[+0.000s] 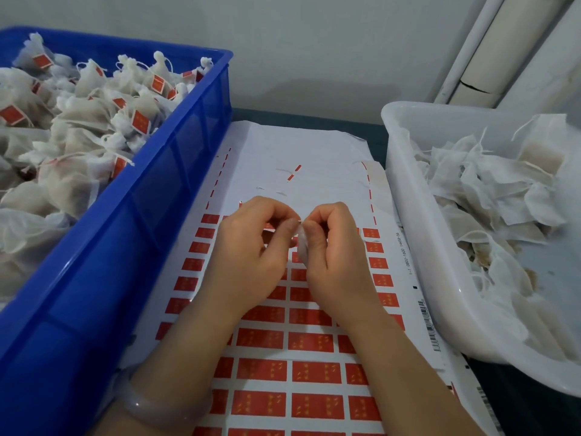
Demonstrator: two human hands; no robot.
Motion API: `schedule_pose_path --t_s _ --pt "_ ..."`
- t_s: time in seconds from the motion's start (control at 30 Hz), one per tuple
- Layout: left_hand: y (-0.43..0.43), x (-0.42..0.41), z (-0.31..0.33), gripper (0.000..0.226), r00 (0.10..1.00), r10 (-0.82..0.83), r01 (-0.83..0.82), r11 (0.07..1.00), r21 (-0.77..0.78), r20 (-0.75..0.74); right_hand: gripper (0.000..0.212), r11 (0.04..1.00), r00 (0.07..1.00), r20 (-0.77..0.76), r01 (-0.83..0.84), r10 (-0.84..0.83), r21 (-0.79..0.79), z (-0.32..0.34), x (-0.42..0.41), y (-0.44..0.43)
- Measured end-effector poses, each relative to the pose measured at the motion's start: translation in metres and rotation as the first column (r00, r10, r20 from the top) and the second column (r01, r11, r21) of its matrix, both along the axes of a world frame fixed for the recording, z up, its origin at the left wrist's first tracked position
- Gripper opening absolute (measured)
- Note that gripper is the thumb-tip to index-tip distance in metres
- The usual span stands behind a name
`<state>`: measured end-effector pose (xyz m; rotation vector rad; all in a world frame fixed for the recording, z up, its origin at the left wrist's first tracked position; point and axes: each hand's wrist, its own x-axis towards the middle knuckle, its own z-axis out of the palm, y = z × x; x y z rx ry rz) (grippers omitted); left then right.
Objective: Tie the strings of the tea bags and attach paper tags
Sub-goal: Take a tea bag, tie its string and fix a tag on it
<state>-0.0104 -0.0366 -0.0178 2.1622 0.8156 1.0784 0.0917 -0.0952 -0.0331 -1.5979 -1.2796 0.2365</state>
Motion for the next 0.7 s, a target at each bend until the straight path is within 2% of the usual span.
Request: schedule_pose_path --t_s 0.07,0.1,0.13,0.17,0.2,0.23,0.3,0.5,0.7 --pt "0.001 0.001 -0.001 0.015 0.999 -0.014 0.022 0.972 -0.232 0.033 0.009 1.000 0.999 0.025 0.029 -0.029 0.012 -0.001 0.000 0.002" --pt "0.002 0.000 0.000 0.018 0.995 -0.046 0.078 0.917 -0.392 0.091 0.009 0.999 0.999 0.035 0.031 -0.031 0.016 -0.001 -0.001 0.003" --pt "0.005 -0.001 0.002 0.021 0.980 -0.089 0.175 0.813 -0.555 0.179 0.008 1.000 0.999 0.042 0.025 -0.026 0.017 -0.001 -0.002 0.003" --pt "0.007 -0.003 0.004 0.023 0.950 -0.124 0.294 0.670 -0.682 0.287 0.008 1.000 0.999 0.047 0.014 -0.015 0.016 -0.001 -0.003 0.003" --pt "0.010 -0.005 0.005 0.024 0.911 -0.136 0.400 0.528 -0.749 0.390 0.007 1.000 0.999 0.050 0.002 -0.002 0.014 -0.001 -0.004 0.003" --pt "0.011 -0.006 0.005 0.023 0.879 -0.134 0.469 0.427 -0.773 0.458 0.007 1.000 0.999 0.049 -0.010 0.009 0.015 -0.001 -0.004 0.002" --pt "0.013 -0.006 0.004 0.022 0.853 -0.130 0.518 0.345 -0.783 0.506 0.006 0.998 0.999 0.045 -0.026 0.023 0.054 0.001 -0.002 0.000" --pt "0.016 -0.006 0.001 0.025 0.861 -0.104 0.501 0.351 -0.791 0.499 0.016 0.978 0.998 0.066 -0.037 0.024 0.206 0.004 -0.001 -0.003" --pt "0.013 -0.003 0.001 0.021 0.914 -0.064 0.384 0.456 -0.803 0.401 0.006 0.975 0.994 0.075 0.064 -0.082 0.213 0.003 0.000 -0.003"
